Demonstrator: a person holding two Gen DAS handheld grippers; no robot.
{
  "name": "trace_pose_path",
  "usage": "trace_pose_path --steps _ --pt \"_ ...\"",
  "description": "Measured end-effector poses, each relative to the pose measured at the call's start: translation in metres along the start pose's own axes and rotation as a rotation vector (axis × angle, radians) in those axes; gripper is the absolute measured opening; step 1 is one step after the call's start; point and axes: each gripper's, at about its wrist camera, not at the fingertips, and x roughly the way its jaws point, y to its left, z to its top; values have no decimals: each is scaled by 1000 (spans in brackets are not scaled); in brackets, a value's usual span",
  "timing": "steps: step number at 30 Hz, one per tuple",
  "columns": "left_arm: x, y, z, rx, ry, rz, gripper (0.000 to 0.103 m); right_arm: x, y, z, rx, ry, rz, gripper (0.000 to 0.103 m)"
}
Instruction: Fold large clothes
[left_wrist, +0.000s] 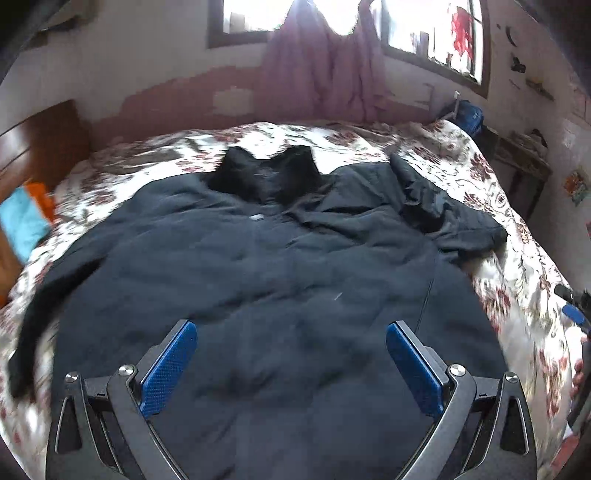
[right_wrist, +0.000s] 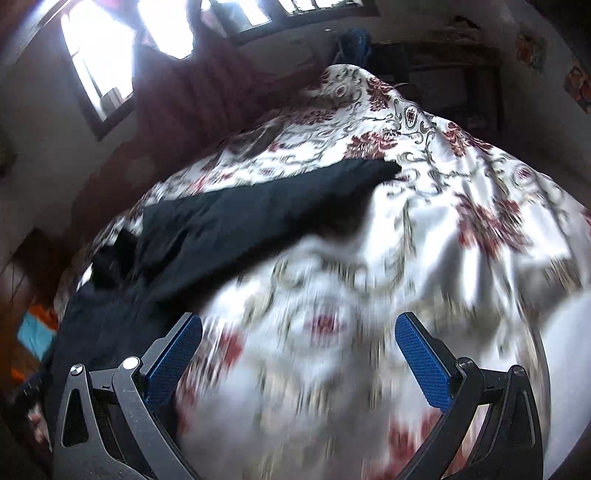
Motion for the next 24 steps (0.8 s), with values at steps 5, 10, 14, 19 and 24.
trace_pose_path --steps 5,10,14,19,24 --pt "66 -43 38 11 12 -46 103 69 -12 44 111 15 25 102" --pt "125 -64 59 -32 52 -115 103 117 -19 67 204 14 51 102" --pt "159 -75 64 -54 85 -146 103 144 -24 74 290 30 84 90" --pt "185 -93 65 -39 118 -222 103 174 -37 72 421 72 111 45" --pt "205 -104 59 -26 170 -264 103 174 -37 67 503 53 159 12"
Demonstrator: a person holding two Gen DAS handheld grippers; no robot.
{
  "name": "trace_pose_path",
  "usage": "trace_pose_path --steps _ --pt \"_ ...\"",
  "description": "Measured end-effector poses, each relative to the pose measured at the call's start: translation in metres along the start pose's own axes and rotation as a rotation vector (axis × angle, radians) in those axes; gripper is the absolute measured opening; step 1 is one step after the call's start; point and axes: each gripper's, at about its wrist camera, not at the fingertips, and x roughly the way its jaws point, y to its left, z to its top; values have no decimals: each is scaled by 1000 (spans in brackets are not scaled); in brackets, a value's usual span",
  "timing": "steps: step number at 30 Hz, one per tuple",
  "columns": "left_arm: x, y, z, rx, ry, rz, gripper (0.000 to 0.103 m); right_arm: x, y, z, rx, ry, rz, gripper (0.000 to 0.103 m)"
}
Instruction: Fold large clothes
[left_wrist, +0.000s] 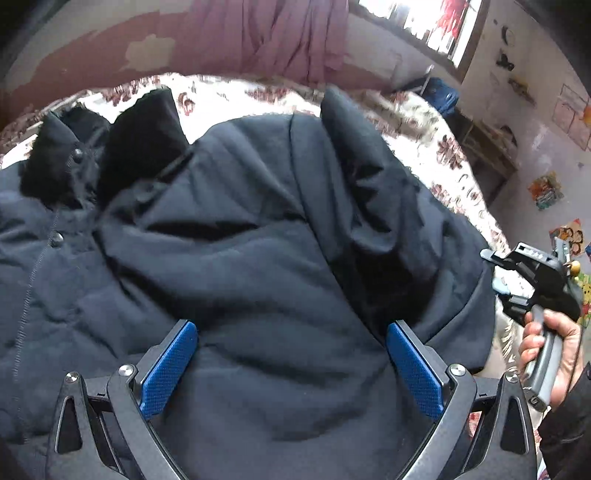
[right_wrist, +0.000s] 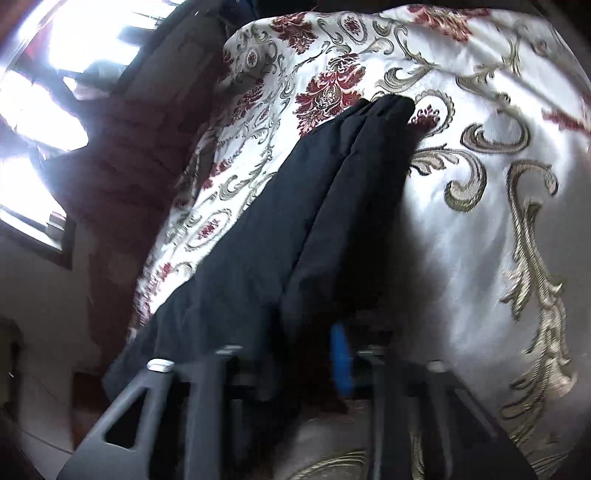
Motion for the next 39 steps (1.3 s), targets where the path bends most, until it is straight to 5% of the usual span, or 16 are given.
trace_pose_path --steps 7,10,15,20,26,32,35,36,39 --pt "-4 16 0 -36 70 -40 101 -82 142 -16 -460 -260 -26 7" --pt "-51 37 -12 -24 -20 -87 101 -114 217 -46 -698 -358 -2 7" --pt "-147 93 -32 -5 -126 -43 101 -138 330 -147 -1087 -398 60 7" --pt "-222 163 -52 -109 -155 0 101 -138 386 -271 -1395 -327 92 7" --pt "-293 238 -102 -154 -220 7 101 -111 375 -388 -1534 -120 95 7" --pt "-309 269 -141 -123 -233 10 101 -57 307 -470 -1670 166 -9 12" --pt "-303 279 -154 -148 -212 -13 101 -33 265 -484 -1679 284 -107 31" --pt "-295 282 -157 -162 -200 -31 101 -34 253 -485 -1675 294 -115 46" --pt "-280 286 -160 -192 -177 -84 101 -53 234 -473 -1603 303 -67 54"
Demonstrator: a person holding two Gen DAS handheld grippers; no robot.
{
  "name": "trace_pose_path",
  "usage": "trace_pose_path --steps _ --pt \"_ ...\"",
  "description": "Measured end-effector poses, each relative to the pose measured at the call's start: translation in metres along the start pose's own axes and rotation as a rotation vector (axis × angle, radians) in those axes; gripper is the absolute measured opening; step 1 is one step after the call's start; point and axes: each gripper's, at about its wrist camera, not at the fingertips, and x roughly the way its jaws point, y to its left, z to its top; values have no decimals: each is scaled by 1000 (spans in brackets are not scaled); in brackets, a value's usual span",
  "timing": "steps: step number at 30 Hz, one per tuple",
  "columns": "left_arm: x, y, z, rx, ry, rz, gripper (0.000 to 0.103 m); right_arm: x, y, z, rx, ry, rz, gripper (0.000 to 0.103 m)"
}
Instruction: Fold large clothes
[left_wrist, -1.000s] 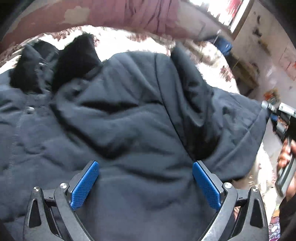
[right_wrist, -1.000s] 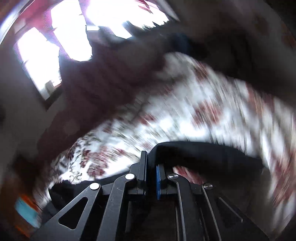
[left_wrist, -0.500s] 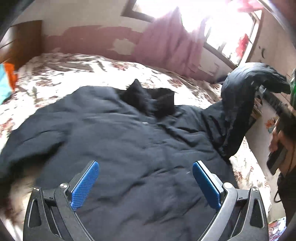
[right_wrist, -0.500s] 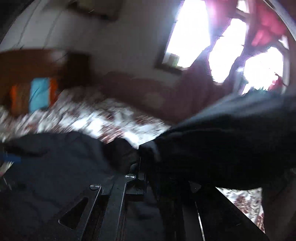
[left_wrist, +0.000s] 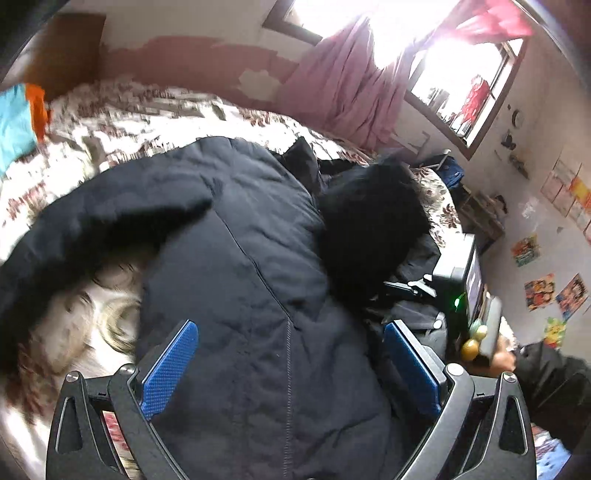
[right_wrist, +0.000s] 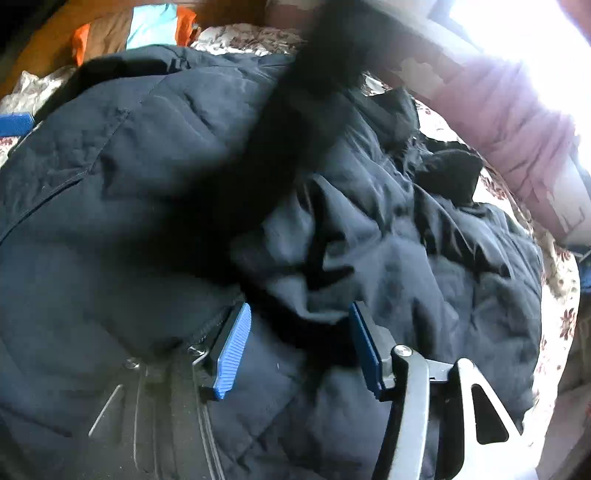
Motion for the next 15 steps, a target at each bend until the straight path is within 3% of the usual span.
trace_pose_path --steps 2,6,12,14,15 --pt "7 1 -4 -15 10 -37 101 -13 -8 -12 63 -20 37 65" --pt "20 -4 -6 -28 22 -98 102 -44 -25 -47 169 -78 72 67" --pt "54 -6 15 -118 37 23 101 -55 -63 -62 301 -145 56 67" --pt "58 -8 24 -165 3 93 83 -57 -78 -58 338 -174 50 67" --pt "64 -9 31 -177 13 129 55 -57 -83 -57 346 -183 41 67"
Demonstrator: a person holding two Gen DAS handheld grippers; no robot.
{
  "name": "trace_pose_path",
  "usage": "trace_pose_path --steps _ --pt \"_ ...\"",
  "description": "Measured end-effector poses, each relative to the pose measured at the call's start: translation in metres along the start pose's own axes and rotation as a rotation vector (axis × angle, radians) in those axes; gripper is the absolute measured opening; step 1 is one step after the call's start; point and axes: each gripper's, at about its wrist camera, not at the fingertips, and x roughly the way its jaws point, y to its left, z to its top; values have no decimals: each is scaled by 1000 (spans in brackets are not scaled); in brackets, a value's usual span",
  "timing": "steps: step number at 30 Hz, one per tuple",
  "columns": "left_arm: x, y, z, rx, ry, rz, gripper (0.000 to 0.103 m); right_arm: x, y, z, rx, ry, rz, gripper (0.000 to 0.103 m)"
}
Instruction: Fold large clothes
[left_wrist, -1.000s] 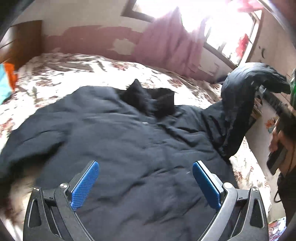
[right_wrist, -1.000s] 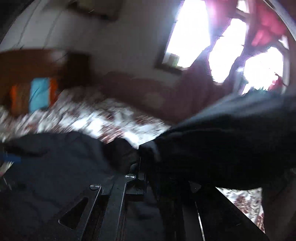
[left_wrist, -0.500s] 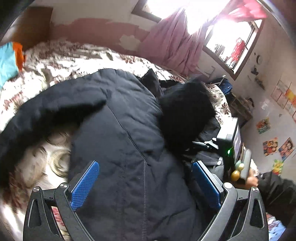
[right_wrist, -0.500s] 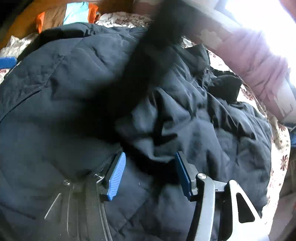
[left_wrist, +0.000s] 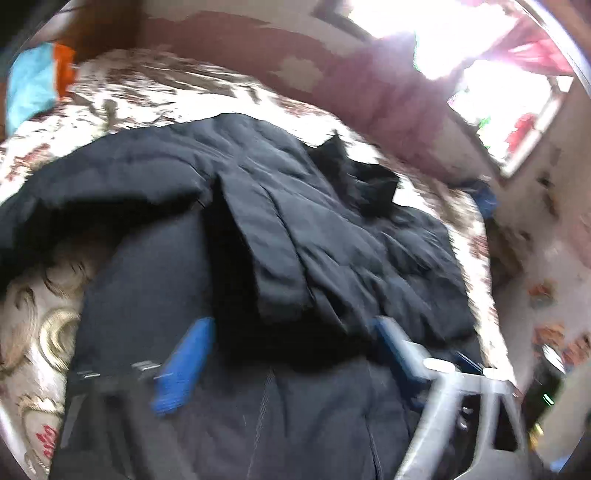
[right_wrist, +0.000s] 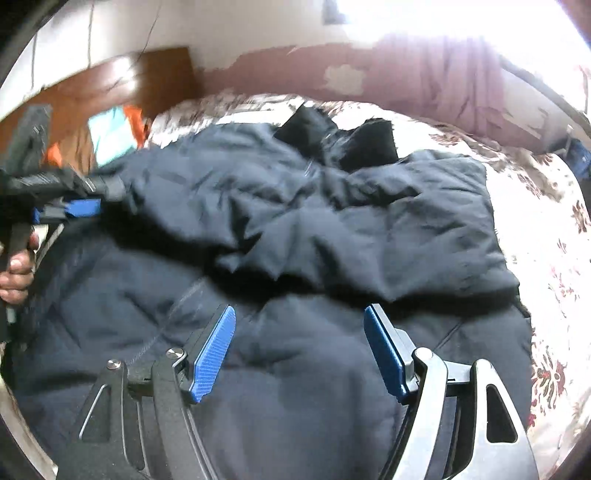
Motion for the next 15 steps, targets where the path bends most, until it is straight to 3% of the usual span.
trace_pose_path --steps 1,2,3,4,5,7,9,15 --pt "7 -3 6 -12 16 29 38 3 -3 5 8 -8 -2 67" --pt "9 -5 10 -16 15 57 31 3 -7 8 22 -17 7 67" --pt "12 -10 16 -11 1 102 15 11 -8 16 31 -19 14 67" --pt "12 -11 20 -2 -10 110 11 16 -9 22 38 -24 21 65" --pt "8 -17 25 26 -46 126 9 23 -6 30 37 -29 22 63" --pt "0 -25 29 79 -107 171 7 36 -4 41 34 -31 11 47" --pt "-5 -35 31 145 -152 293 7 51 -3 51 57 -22 27 42" --pt "20 -28 20 214 -58 405 7 121 10 69 116 111 72 39"
